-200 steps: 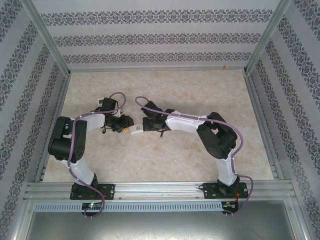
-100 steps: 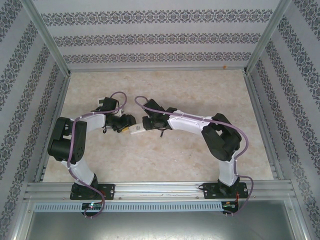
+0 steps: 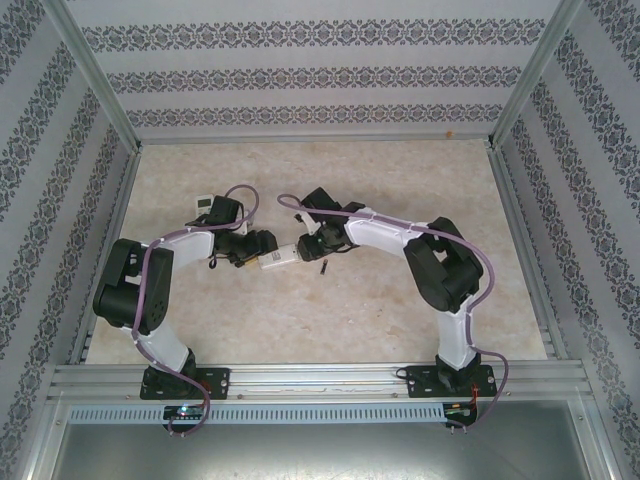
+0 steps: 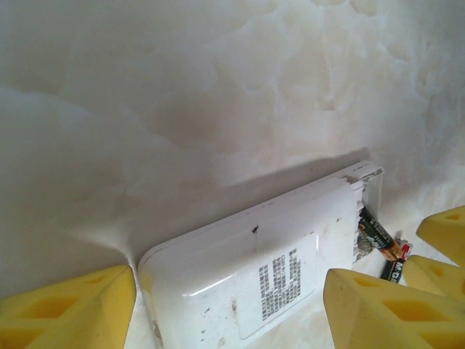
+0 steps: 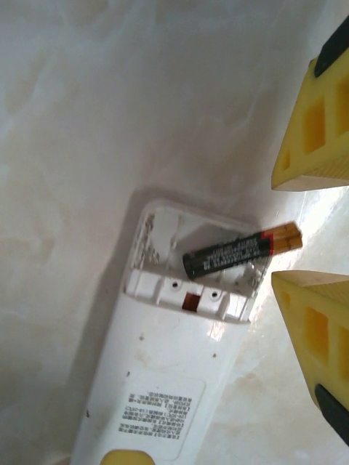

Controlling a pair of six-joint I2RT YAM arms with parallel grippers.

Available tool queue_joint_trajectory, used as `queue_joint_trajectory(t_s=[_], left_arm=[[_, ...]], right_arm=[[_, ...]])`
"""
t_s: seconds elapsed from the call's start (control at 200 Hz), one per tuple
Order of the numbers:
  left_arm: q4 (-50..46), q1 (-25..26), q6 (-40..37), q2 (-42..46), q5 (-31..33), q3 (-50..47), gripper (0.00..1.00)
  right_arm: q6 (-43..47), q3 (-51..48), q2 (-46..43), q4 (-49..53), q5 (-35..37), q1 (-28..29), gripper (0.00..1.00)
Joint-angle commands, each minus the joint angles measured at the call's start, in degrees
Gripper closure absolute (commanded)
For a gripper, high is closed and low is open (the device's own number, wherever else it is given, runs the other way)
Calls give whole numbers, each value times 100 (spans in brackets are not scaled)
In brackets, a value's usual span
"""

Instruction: Load the batteries into the remote control

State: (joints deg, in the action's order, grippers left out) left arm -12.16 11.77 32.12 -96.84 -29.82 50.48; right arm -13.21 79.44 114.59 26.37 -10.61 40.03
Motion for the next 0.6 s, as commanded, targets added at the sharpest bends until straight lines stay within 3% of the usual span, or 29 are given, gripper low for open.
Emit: queue_joint_trajectory(t_s=[0.0, 0.31, 0.594], left_arm=[[-304, 87, -92, -131, 152, 64, 31], [-289, 113, -138, -356, 152, 116, 38], [-234, 115, -136, -379, 153, 117, 39]], right_arm=[[214, 231, 184, 158, -281, 79, 67], [310, 554, 433, 271, -22, 94, 81], [135, 646, 649, 287, -89, 105, 86]])
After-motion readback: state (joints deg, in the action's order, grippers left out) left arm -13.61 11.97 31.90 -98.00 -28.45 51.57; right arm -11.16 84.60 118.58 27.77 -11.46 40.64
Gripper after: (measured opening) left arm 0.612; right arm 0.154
